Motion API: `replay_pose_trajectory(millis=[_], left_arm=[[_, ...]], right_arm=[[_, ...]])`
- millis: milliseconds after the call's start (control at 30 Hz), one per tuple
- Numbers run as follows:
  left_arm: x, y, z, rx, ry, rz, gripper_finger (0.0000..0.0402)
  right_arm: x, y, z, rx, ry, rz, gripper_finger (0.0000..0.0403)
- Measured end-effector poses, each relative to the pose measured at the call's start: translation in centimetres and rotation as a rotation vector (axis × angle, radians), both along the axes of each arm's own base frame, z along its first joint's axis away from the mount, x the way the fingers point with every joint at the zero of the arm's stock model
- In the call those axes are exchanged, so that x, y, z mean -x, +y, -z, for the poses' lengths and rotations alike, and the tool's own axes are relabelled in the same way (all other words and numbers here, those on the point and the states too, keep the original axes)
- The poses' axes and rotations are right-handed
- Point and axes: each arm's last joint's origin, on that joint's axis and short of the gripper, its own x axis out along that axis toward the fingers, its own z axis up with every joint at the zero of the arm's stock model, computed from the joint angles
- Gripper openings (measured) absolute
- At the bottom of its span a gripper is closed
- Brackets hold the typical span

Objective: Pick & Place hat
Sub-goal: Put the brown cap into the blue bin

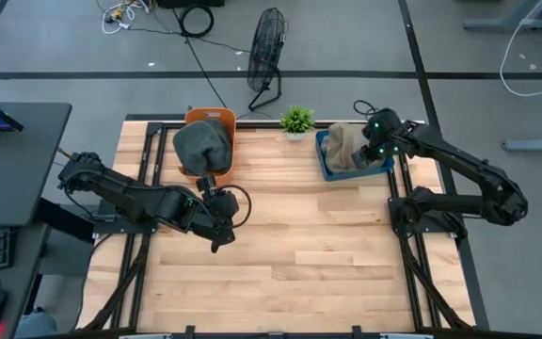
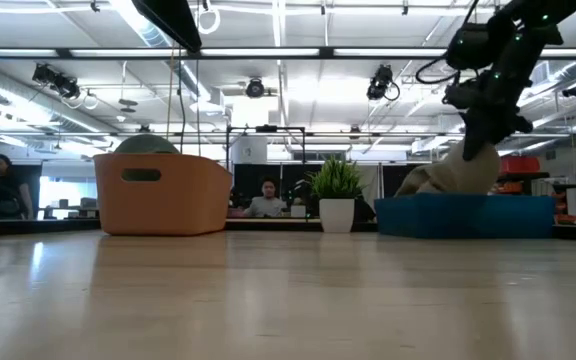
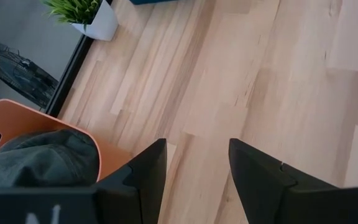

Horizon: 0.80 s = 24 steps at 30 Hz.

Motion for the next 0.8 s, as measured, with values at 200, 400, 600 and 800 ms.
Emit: replay_pose_trajectory(millis=[200, 400, 600, 800], left_arm=[[0.0, 0.0, 0.0, 0.001, 0.002, 0.003, 0.0177], [0.0, -0.1, 0.1, 0.027, 0.014, 0.015, 0.0177], [0.0, -0.1, 0.1, 0.028, 0.013, 0.013, 0.0177], [0.0, -0.1, 0.1, 0.031, 0.010, 0.010, 0.0177]], right_arm=[[0.6, 0.3, 0.3, -0.003, 0.097, 0.015, 0.0156], [1.7, 1.1, -1.2, -0.035, 0.264, 0.014, 0.0212], [2.8, 1.8, -4.5, -0.004, 0.396, 0.034, 0.0227], [1.4, 0.7, -7.0, 0.102, 0.145, 0.074, 0.0206]])
